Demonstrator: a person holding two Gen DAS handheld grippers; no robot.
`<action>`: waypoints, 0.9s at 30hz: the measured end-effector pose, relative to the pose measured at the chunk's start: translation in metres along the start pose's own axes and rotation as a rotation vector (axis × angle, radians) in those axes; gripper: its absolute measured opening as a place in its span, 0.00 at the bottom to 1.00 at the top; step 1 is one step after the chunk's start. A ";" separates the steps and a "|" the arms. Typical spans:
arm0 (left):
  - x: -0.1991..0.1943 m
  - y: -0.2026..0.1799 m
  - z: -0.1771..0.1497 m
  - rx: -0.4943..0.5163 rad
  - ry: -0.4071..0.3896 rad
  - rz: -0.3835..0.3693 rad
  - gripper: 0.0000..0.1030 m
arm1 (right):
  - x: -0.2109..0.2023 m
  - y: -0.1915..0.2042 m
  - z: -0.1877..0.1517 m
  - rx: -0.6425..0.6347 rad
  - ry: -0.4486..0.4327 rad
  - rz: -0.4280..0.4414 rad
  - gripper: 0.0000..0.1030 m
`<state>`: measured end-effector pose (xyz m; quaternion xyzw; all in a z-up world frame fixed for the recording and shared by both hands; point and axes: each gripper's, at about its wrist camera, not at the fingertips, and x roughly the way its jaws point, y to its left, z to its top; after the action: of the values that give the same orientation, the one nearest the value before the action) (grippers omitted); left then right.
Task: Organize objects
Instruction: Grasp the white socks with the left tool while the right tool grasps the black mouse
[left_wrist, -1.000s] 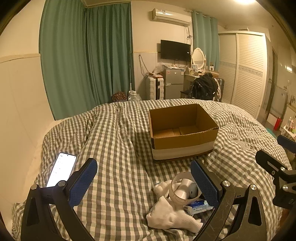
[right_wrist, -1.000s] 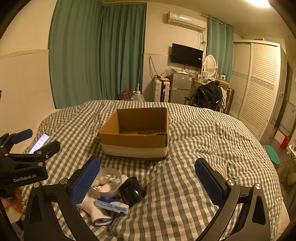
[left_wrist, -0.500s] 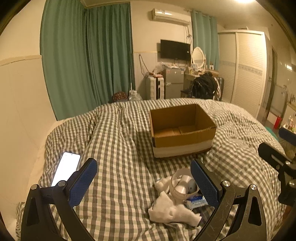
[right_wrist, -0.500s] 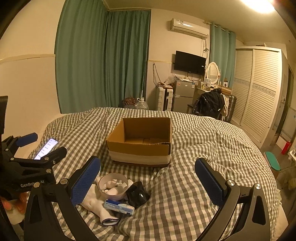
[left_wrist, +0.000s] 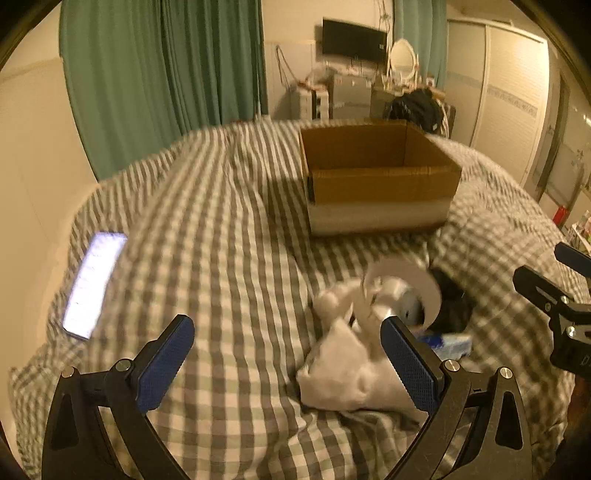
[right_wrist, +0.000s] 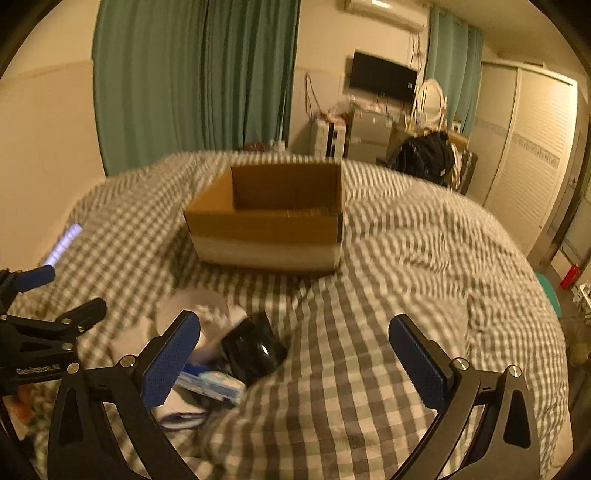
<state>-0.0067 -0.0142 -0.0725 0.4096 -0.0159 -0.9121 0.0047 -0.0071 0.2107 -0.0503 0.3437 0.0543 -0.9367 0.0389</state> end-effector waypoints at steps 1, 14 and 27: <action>0.007 0.000 -0.004 0.003 0.024 -0.007 1.00 | 0.006 -0.001 -0.003 0.000 0.017 0.008 1.00; 0.061 -0.028 -0.024 0.119 0.199 -0.092 1.00 | 0.078 0.022 -0.021 -0.131 0.233 0.071 0.91; 0.059 -0.021 -0.027 0.074 0.202 -0.194 0.47 | 0.092 0.047 -0.025 -0.243 0.276 0.068 0.49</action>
<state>-0.0254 0.0045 -0.1348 0.4990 -0.0094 -0.8611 -0.0969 -0.0555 0.1642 -0.1326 0.4636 0.1603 -0.8652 0.1041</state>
